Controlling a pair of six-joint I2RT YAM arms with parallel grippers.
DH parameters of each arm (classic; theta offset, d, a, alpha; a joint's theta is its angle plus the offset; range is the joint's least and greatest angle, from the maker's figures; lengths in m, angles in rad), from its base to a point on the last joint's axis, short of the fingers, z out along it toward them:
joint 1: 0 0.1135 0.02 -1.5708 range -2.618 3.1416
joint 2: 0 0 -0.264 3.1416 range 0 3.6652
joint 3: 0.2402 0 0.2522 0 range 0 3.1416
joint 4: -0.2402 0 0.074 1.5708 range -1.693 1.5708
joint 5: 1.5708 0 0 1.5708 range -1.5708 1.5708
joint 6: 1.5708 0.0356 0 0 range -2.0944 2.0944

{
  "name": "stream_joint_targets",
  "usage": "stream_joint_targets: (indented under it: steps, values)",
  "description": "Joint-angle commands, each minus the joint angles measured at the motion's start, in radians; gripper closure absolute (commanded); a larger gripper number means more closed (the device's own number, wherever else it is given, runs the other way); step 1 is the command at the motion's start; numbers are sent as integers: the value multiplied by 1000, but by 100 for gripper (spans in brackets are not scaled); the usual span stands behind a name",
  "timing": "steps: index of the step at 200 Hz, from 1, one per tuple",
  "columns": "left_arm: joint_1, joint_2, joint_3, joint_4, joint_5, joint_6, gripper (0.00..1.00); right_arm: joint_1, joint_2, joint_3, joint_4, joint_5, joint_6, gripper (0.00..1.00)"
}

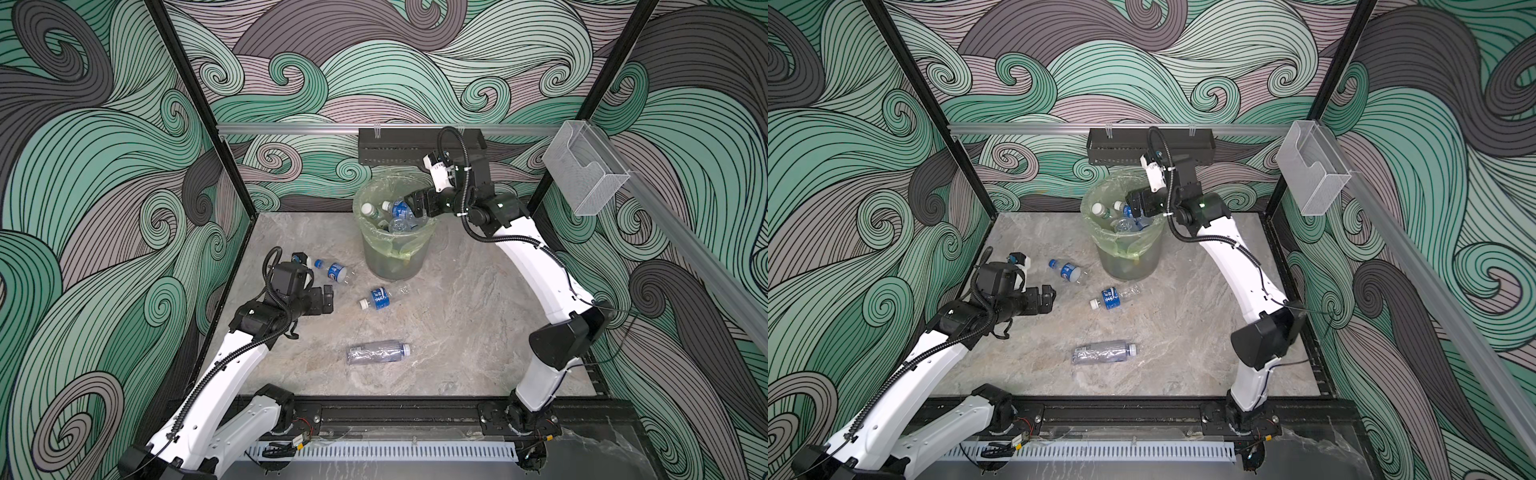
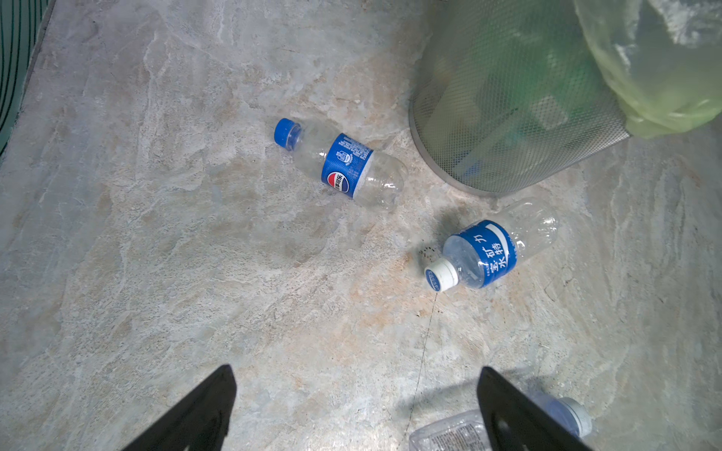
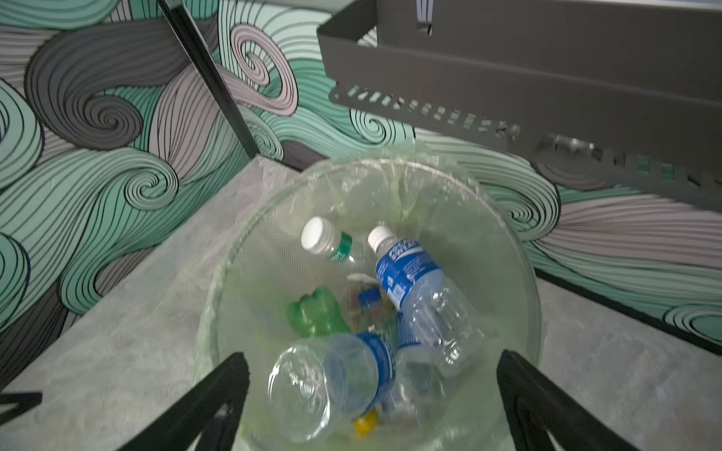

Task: Throw the plastic bottles in the bin
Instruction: 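Lift the Pocari Sweat bottle with the right gripper and drop it into the bin, then withdraw the right gripper while the left gripper reaches to the large clear bottle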

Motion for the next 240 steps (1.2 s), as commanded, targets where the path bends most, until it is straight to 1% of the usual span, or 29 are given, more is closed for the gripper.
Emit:
stream_joint_targets:
  steps: [1,24,42,54,70,87,107,123,144,164,187,210,240]
  values:
    - [7,13,10,14,107,60,1,4,-188,-138,38,9,-36,1]
    - [4,34,-18,42,245,96,1,2,-358,-380,81,11,-17,0]
    - [-16,47,-20,48,288,106,1,0,-471,-531,96,21,1,0]
    - [-49,47,-23,61,273,126,1,-5,-528,-622,94,29,23,0]
    - [-136,63,-16,62,188,181,1,-18,-586,-725,98,19,64,0]
    - [-237,117,10,29,105,249,1,-50,-631,-831,131,-16,130,0]
    - [-304,211,42,11,84,306,1,-88,-672,-933,190,-62,202,0]
    - [-354,281,71,-8,73,344,1,-112,-692,-986,222,-75,237,0]
    - [-415,366,109,-43,67,381,1,-148,-699,-1017,227,-72,251,0]
    - [-483,440,142,-88,68,383,1,-177,-701,-1038,229,-81,257,0]
    - [-559,506,141,-94,53,390,1,-200,-705,-1070,241,-84,269,0]
    - [-607,592,169,-115,48,366,1,-213,-705,-1105,265,-95,292,0]
    - [-648,641,153,-73,67,359,2,-222,-708,-1129,280,-103,299,0]
